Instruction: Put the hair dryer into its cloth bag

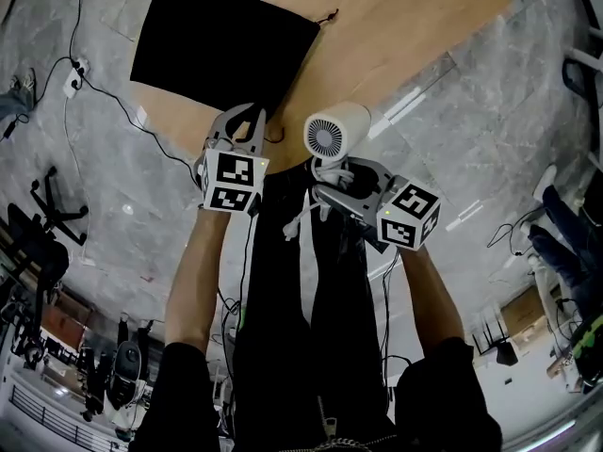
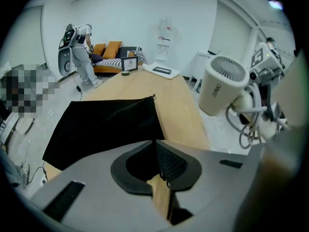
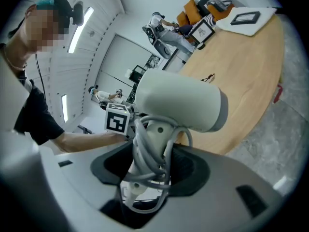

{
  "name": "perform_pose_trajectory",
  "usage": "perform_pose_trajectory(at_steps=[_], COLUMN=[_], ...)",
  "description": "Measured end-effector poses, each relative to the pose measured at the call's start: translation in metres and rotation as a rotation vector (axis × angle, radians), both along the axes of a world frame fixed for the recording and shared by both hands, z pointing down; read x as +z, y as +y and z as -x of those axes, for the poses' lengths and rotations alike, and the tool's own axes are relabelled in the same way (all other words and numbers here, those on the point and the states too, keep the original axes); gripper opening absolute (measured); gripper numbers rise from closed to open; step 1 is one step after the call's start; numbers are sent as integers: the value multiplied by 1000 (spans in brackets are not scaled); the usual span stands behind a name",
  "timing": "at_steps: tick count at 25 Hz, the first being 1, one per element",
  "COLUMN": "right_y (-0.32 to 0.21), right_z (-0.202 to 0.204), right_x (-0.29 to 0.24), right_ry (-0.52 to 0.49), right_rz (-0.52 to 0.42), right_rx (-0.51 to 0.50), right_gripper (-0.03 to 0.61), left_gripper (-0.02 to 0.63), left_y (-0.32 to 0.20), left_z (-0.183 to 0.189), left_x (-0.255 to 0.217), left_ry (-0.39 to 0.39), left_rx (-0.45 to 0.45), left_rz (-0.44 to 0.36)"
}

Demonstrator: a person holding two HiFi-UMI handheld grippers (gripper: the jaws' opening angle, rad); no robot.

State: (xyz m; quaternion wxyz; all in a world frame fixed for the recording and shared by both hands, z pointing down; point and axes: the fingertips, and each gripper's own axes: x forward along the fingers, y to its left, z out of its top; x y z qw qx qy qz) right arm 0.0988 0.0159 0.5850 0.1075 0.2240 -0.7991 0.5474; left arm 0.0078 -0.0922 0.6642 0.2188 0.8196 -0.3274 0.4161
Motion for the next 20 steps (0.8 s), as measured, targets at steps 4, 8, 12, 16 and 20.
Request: perform_pose_trajectory(at_steps=[4, 8, 12, 16, 20], right_y=[-6, -10, -11, -11, -2], right_z=[4, 10, 12, 24, 29], right_x=[6, 16, 24, 36, 50], right_ry=[7, 31, 52, 102, 148], right_rz=[0, 12, 46, 74, 100], right_rx=[-136, -279, -416, -522, -606], right_gripper=[219, 219, 219, 219, 219], left_gripper=[31, 31, 31, 31, 31], left_y=[-2, -3, -1, 2, 13], left_z=[0, 6, 10, 13, 14], left_x=[-13, -27, -37, -47, -53], left_ry=[33, 45, 60, 100, 119], left_rx=[-16, -17, -31, -24, -39], left_rz=[-9, -36, -57, -60, -69])
